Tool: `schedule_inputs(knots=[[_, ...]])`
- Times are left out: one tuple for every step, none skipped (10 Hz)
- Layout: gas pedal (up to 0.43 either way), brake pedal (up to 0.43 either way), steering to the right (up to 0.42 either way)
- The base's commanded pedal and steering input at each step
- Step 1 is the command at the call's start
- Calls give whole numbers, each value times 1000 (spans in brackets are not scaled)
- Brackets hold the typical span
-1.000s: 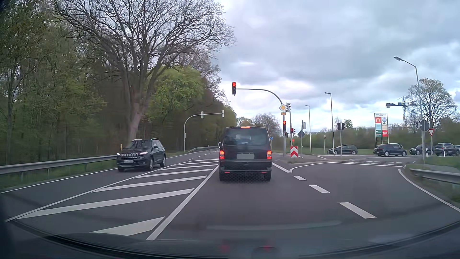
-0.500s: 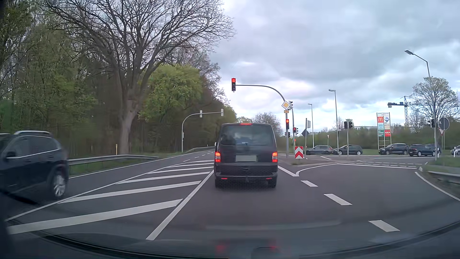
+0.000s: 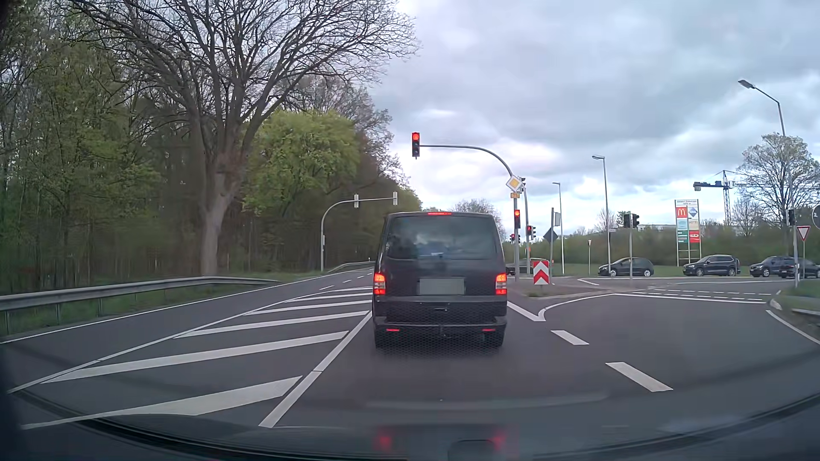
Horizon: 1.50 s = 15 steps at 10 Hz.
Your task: Follow the waypoints while adhering to traffic rules and regulations
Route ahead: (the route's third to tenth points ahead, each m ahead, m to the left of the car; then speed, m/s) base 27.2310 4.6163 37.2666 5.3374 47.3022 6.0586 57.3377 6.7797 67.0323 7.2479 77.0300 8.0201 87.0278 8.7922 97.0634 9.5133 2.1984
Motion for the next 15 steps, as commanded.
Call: schedule_inputs(knots=[[0,207,-3],[0,195,-3],[0,177,-3],[0,152,-3],[0,146,-3],[0,146,-3],[0,140,-3],[0,134,-3],[0,128,-3],[0,116,-3],[0,110,-3],[0,110,-3],[0,104,-3],[0,98,-3],[0,98,-3]])
